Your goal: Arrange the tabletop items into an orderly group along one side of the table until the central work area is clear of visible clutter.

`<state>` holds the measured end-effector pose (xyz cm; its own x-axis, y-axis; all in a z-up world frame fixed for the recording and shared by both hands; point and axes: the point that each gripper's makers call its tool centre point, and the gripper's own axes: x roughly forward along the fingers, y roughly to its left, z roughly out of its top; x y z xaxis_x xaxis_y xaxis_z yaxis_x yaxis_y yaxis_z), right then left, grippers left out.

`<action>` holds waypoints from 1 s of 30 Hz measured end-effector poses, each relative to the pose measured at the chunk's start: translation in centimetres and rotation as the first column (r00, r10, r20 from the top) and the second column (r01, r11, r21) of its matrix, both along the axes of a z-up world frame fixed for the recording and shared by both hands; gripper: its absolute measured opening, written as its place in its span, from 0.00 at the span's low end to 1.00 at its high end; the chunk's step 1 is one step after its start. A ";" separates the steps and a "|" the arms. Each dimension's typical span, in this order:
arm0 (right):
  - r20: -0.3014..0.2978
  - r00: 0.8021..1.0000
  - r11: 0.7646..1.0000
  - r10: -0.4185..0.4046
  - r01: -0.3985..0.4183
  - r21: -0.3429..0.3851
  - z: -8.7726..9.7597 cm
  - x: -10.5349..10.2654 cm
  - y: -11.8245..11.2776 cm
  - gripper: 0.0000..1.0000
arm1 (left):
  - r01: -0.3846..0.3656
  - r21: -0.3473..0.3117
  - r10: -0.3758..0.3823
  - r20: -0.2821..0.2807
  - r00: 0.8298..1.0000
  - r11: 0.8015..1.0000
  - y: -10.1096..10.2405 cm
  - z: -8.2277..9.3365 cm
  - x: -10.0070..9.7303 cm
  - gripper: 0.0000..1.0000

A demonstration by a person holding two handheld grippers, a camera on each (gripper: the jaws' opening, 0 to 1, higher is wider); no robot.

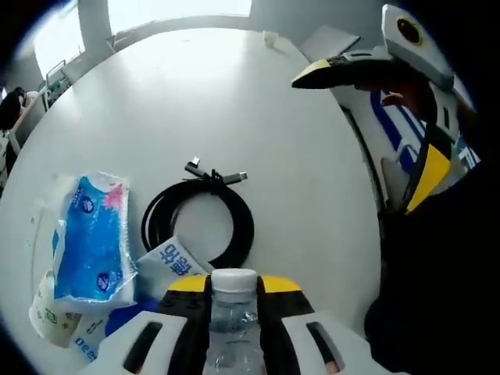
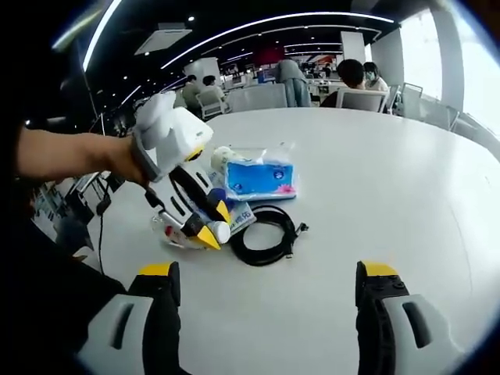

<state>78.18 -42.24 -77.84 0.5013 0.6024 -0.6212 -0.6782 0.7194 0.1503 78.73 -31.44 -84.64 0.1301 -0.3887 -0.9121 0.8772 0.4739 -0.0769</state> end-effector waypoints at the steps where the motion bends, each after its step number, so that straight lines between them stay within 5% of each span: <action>1: 0.002 1.000 1.000 -0.001 0.001 -0.003 0.0 0.0 0.0 0.89 | 0.003 -0.004 -0.003 -0.002 1.000 1.000 0.0 0.2 -0.1 0.20; 12: 0.000 1.000 1.000 -0.012 0.012 0.007 -0.3 0.2 0.0 0.89 | 0.010 -0.069 -0.007 0.045 0.999 0.998 1.2 3.4 -0.5 0.19; 30: 0.028 0.998 0.998 0.057 -0.057 -0.003 0.9 0.2 3.1 0.90 | -0.017 -0.137 0.035 0.126 0.991 0.990 4.6 7.5 -1.4 0.19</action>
<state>78.38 -39.12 -76.93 0.4829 0.6292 -0.6090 -0.7223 0.6794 0.1293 77.34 -26.84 -77.15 0.2536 -0.5025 -0.8266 0.8714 0.4896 -0.0303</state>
